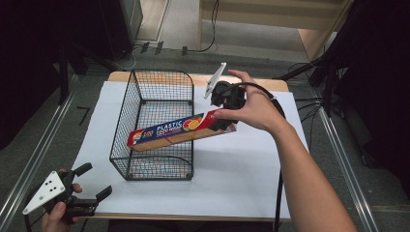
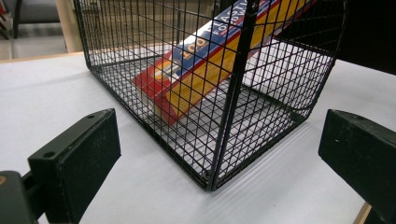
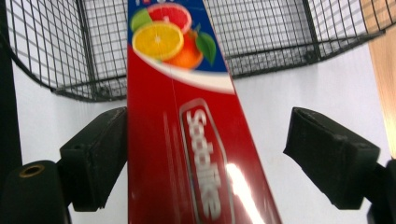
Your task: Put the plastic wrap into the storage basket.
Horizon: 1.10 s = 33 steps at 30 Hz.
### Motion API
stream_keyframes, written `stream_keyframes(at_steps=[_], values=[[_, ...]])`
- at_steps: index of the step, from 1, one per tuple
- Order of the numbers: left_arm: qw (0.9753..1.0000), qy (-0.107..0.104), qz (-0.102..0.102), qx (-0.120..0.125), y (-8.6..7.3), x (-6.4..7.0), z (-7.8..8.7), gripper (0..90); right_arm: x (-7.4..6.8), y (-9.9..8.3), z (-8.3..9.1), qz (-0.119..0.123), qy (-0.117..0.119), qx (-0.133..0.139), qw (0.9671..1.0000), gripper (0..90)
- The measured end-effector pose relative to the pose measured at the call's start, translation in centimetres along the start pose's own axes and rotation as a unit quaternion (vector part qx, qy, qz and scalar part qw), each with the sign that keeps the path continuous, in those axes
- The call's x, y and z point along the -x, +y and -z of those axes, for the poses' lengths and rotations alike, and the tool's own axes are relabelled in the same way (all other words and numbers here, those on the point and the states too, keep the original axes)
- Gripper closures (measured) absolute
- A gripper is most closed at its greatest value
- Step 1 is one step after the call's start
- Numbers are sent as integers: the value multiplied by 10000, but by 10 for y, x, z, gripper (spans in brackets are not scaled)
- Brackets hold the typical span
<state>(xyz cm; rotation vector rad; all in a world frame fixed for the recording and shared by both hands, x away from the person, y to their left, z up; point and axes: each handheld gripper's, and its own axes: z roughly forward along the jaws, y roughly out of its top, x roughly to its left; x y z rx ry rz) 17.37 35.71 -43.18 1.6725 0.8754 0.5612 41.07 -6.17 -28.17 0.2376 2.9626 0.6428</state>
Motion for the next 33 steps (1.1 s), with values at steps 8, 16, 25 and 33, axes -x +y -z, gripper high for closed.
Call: stream_keyframes(at_steps=[8, 16, 25, 33], values=[[10000, 10, 0, -10, -1, -1, -1, 0, 4, -32, 8, -172, -45, 72, 9998, 144], [10000, -5, -19, -8, 0, 0, -3, 0, 5, -74, 6, -548, -142, 248, 9981, 147], [10000, 11, -29, -30, 0, 2, -2, 0, 2, -123, -10, -936, -161, 573, 9938, 147], [10000, 21, -50, -41, 1, 2, -2, 0, -9, -168, -18, -1381, -218, 928, 9858, 148]])
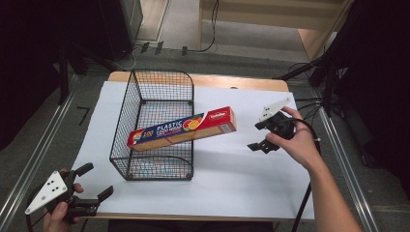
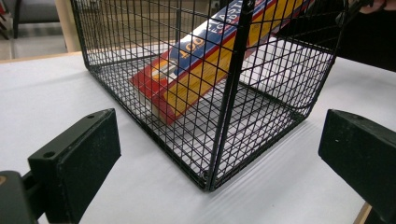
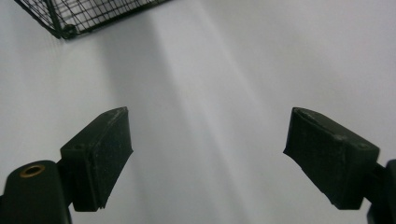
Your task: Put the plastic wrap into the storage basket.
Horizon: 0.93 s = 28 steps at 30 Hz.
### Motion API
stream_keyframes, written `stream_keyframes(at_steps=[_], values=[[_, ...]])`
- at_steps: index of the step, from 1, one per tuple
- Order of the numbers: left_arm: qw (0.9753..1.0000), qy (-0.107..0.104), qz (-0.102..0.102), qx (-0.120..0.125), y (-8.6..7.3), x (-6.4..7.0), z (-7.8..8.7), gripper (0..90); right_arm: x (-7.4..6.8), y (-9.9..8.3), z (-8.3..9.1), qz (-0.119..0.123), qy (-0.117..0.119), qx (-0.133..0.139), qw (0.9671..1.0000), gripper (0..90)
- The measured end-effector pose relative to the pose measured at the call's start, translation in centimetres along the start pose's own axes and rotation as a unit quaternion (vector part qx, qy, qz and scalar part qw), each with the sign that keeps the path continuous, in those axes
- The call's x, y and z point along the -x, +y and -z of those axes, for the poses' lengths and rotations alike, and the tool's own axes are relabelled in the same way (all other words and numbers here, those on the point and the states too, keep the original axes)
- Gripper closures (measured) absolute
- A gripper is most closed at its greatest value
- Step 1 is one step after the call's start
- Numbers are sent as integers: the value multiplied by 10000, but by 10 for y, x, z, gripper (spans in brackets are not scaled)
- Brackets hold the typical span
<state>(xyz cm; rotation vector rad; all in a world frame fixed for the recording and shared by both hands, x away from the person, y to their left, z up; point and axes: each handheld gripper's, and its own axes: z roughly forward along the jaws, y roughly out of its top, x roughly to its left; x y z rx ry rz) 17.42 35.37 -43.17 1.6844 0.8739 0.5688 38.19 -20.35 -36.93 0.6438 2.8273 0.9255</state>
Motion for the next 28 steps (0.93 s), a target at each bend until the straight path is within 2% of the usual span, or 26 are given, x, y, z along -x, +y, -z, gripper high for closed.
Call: stream_keyframes(at_steps=[4, 7, 8, 14, 17, 19, 21, 24, 25, 26, 27, 28], values=[[10000, 6, -8, -28, 0, 1, -1, 0, 0, -25, 0, -392, -235, 205, 9987, 147], [10000, 13, -10, -46, 0, 1, -1, 0, 2, -47, 0, -676, -164, 424, 9967, 146], [10000, 20, 5, -37, 0, 0, -1, 0, 2, -54, 0, -701, -187, 491, 9961, 147], [10000, 20, 11, -34, 0, 0, -2, 0, -11, -89, -10, -964, -766, 574, 9907, 146], [10000, 10, -8, -45, 0, 1, -3, 0, -22, -103, -17, -996, -857, 627, 9893, 146], [10000, 0, -13, -42, 0, 1, -3, 0, -31, -113, -20, -1033, -1002, 777, 9865, 152], [10000, 5, -22, -50, 0, 1, -2, 0, -34, -123, -22, -1109, -906, 916, 9854, 160], [10000, -4, -25, -14, 1, 0, -2, 0, -39, -137, -20, -1433, -815, 1168, 9794, 167], [10000, -12, -12, 0, 2, 1, -2, 0, -44, -144, -15, -1565, -951, 1349, 9738, 185], [10000, -24, -23, 5, 2, 0, -2, 0, -46, -147, -13, -1602, -985, 1407, 9720, 188], [10000, -17, -18, 3, 3, 0, -3, 0, -46, -147, -13, -1602, -985, 1407, 9720, 188], [10000, -20, -14, -7, 3, 0, -4, 0, -47, -149, -12, -1601, -1061, 1451, 9706, 197]])
